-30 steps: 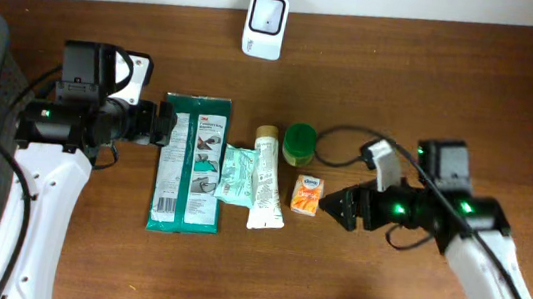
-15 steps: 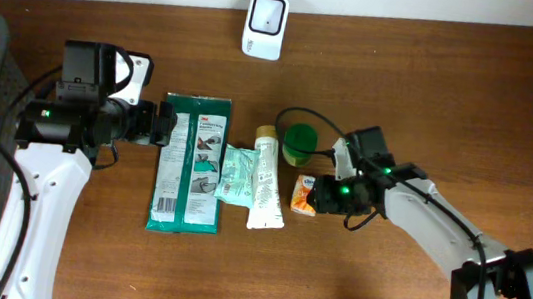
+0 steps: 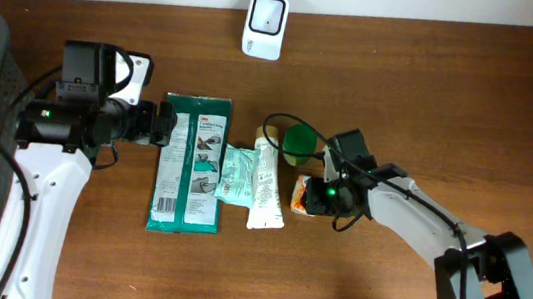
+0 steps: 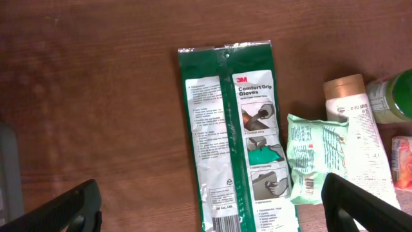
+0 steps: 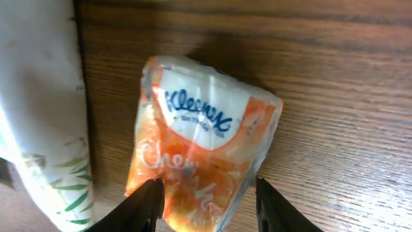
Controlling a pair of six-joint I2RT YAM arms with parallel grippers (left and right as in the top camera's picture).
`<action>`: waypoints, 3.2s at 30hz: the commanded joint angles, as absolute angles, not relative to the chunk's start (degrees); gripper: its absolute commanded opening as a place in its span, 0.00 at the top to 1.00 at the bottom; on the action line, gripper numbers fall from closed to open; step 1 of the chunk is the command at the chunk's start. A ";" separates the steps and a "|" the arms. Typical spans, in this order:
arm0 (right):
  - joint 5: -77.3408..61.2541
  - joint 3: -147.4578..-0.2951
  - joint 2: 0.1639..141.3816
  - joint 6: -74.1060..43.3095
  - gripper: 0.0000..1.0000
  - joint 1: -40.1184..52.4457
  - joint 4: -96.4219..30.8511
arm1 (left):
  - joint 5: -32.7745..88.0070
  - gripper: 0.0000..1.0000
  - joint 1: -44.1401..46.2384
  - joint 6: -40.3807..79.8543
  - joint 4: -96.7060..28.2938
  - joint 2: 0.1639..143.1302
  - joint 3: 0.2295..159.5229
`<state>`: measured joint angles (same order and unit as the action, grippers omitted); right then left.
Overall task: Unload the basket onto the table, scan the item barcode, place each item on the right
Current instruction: 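Reach the right gripper to the Kleenex pack and grasp it, then lift the Kleenex pack and hold it up to the white scanner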
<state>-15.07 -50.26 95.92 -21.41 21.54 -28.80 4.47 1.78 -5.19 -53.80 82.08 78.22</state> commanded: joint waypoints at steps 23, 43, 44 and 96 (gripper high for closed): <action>-74.89 -67.20 83.94 13.54 0.96 5.06 -63.00 | 4.51 0.01 1.48 -6.33 -53.69 82.17 78.41; -61.25 -73.73 83.94 1.78 0.96 11.55 -58.78 | 4.51 0.01 1.43 -6.33 -53.69 82.17 78.41; -57.28 -76.34 84.01 -1.17 0.96 12.75 -58.63 | 4.51 0.01 1.43 -6.33 -53.69 82.17 78.41; 22.76 -128.53 137.62 50.24 0.96 27.07 -9.85 | 4.51 0.01 1.43 -6.33 -53.69 82.17 78.41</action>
<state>25.28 -127.70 146.12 61.19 26.89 -7.84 4.47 1.78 -5.19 -53.80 82.19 78.22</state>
